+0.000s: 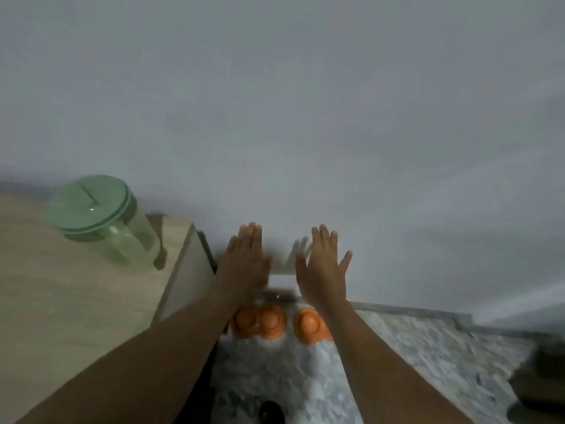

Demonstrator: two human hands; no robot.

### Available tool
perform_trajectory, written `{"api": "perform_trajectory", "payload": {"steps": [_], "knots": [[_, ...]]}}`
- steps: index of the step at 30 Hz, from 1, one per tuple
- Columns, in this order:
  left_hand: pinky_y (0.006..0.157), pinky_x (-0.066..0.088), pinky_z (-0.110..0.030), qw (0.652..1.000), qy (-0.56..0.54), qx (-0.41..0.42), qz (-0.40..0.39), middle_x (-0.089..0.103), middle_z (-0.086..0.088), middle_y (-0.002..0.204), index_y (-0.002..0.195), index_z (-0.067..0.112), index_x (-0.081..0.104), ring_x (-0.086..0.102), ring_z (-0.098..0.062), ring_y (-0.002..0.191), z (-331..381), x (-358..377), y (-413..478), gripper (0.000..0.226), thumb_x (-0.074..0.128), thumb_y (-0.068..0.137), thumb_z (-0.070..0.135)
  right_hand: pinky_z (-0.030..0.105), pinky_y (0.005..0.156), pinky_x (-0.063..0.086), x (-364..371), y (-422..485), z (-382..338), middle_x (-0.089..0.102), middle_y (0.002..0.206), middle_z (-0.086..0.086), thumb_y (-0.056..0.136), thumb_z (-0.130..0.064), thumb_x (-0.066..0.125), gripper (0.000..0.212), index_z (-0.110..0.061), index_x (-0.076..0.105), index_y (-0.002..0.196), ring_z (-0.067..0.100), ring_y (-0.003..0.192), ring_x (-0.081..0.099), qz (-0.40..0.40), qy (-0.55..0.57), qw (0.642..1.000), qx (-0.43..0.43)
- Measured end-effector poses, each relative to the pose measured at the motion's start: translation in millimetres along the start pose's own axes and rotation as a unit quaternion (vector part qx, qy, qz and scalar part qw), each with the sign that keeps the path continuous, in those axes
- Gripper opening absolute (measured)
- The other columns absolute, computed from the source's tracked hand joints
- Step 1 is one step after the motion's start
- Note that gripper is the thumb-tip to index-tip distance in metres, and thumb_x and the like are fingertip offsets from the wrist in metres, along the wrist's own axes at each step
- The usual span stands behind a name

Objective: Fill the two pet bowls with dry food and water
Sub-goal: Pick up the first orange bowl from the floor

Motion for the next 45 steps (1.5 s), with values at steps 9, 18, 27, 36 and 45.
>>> {"api": "perform_trajectory", "payload": {"steps": [9, 18, 27, 36, 45], "knots": [[0.089, 0.053, -0.063, 0.98, -0.067, -0.123, -0.144, 0.06, -0.036, 0.129, 0.131, -0.012, 0.053, 0.062, -0.055, 0.115, -107, 332, 21, 0.065, 0.04, 0.086, 0.033, 0.061, 0.109, 0.036, 318, 27, 182, 0.039, 0.154, 0.016, 0.089, -0.048, 0.035, 0.072, -0.009, 0.037, 0.149, 0.039, 0.142, 0.036, -0.137, 0.007, 0.99, 0.03], [0.111, 0.04, -0.046, 0.913, -0.158, -0.337, -0.165, 0.046, -0.022, 0.147, 0.148, 0.003, 0.04, 0.046, -0.038, 0.136, -230, 604, -3, 0.099, 0.03, 0.074, 0.068, 0.045, 0.119, 0.025, 575, 7, 322, 0.035, 0.155, 0.026, 0.098, -0.032, 0.052, 0.064, 0.004, 0.034, 0.148, 0.039, 0.146, 0.029, -0.263, 0.02, 0.963, 0.054], [0.104, 0.048, -0.043, 0.824, -0.235, -0.488, -0.167, 0.056, -0.024, 0.142, 0.143, 0.0, 0.05, 0.057, -0.041, 0.128, -299, 744, -10, 0.067, 0.063, 0.094, 0.045, 0.037, 0.089, 0.043, 714, 23, 373, 0.053, 0.135, 0.028, 0.097, -0.029, 0.056, 0.055, 0.003, 0.041, 0.139, 0.044, 0.123, 0.053, -0.22, 0.17, 0.925, 0.257], [0.108, 0.045, -0.04, 0.77, -0.296, -0.553, -0.116, 0.05, -0.019, 0.149, 0.15, 0.002, 0.042, 0.052, -0.037, 0.134, -306, 767, -16, 0.065, 0.065, 0.096, 0.029, 0.057, 0.098, 0.048, 750, 23, 388, 0.037, 0.144, 0.025, 0.084, -0.029, 0.064, 0.075, -0.004, 0.029, 0.146, 0.044, 0.121, 0.051, -0.162, 0.258, 0.866, 0.397], [0.083, 0.063, -0.049, 0.708, -0.404, -0.574, -0.069, 0.075, -0.014, 0.104, 0.11, 0.014, 0.072, 0.074, -0.034, 0.093, -250, 680, -28, 0.073, 0.069, 0.046, 0.047, 0.059, 0.104, 0.04, 615, 8, 373, 0.044, 0.14, 0.027, 0.076, -0.041, 0.058, 0.085, 0.001, 0.031, 0.145, 0.046, 0.127, 0.044, -0.11, 0.24, 0.892, 0.367]]}}
Point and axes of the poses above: each hand's wrist, its own y-axis towards the middle knuckle, its own x-axis out of the palm, z = x × y, the point moved 8 cm from there along y, towards the middle knuckle
